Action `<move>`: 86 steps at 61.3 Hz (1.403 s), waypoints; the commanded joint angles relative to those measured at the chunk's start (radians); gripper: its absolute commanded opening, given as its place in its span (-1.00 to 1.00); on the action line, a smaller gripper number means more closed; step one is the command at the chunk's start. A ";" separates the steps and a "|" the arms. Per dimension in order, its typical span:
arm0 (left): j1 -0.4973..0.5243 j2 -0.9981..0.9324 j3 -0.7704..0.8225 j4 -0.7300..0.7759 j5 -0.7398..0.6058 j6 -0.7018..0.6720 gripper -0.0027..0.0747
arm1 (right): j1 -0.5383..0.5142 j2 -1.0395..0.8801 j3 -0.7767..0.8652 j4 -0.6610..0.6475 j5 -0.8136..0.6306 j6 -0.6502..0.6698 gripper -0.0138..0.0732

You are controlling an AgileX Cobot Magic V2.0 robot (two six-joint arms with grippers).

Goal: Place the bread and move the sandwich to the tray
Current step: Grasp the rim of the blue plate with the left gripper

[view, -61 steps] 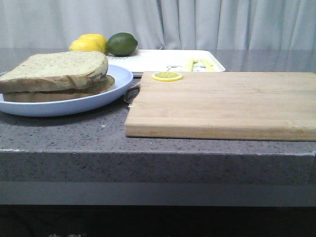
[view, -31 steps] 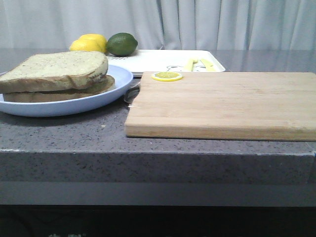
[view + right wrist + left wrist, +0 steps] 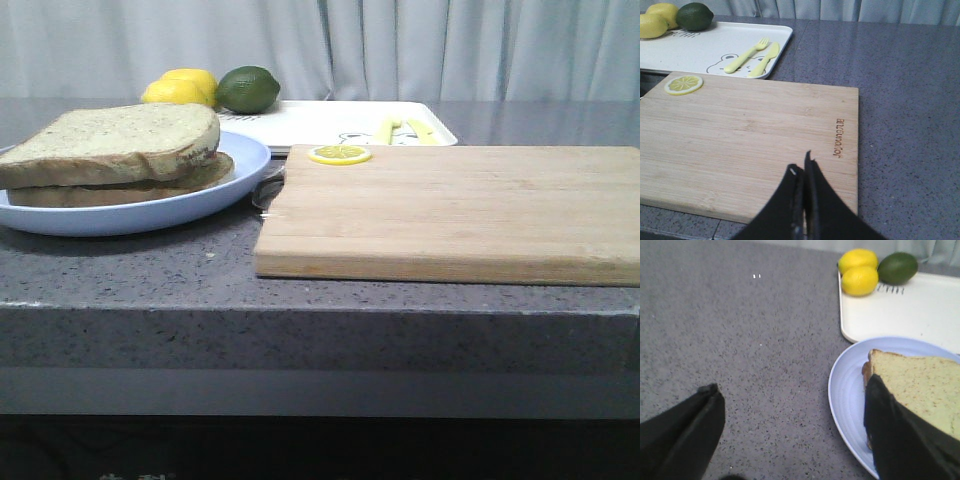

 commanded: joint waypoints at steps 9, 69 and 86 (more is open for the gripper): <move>-0.033 0.294 -0.222 -0.018 0.069 0.026 0.53 | -0.007 0.004 -0.027 0.000 -0.084 0.000 -0.88; -0.090 0.704 -0.401 -0.033 0.108 0.074 -0.16 | -0.007 0.004 -0.027 0.000 -0.082 0.000 -0.88; -0.090 0.704 -0.401 -0.033 0.108 0.074 -0.98 | -0.007 0.004 -0.027 0.000 -0.082 0.000 -0.88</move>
